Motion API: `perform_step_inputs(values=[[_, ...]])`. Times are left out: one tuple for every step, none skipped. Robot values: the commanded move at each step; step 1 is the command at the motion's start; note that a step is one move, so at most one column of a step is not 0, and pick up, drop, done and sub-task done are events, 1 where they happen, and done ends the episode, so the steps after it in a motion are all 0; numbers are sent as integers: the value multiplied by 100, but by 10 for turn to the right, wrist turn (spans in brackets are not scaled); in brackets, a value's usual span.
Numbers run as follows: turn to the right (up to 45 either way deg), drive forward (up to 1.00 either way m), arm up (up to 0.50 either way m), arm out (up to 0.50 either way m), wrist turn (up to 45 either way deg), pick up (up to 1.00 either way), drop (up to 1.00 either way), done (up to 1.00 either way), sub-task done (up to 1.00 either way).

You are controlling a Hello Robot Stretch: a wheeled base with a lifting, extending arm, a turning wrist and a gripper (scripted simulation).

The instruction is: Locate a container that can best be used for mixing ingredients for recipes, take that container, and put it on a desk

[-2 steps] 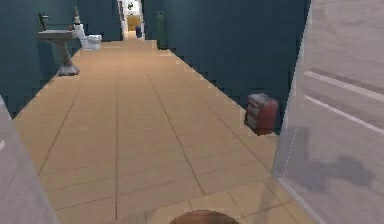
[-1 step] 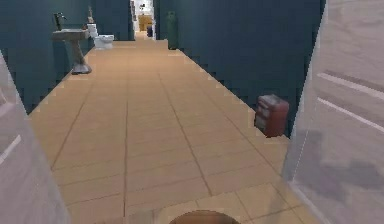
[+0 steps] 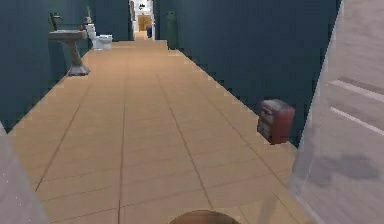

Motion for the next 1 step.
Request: perform_step_inputs(values=[[-120,0,0,0,0,0,0,0,0]])
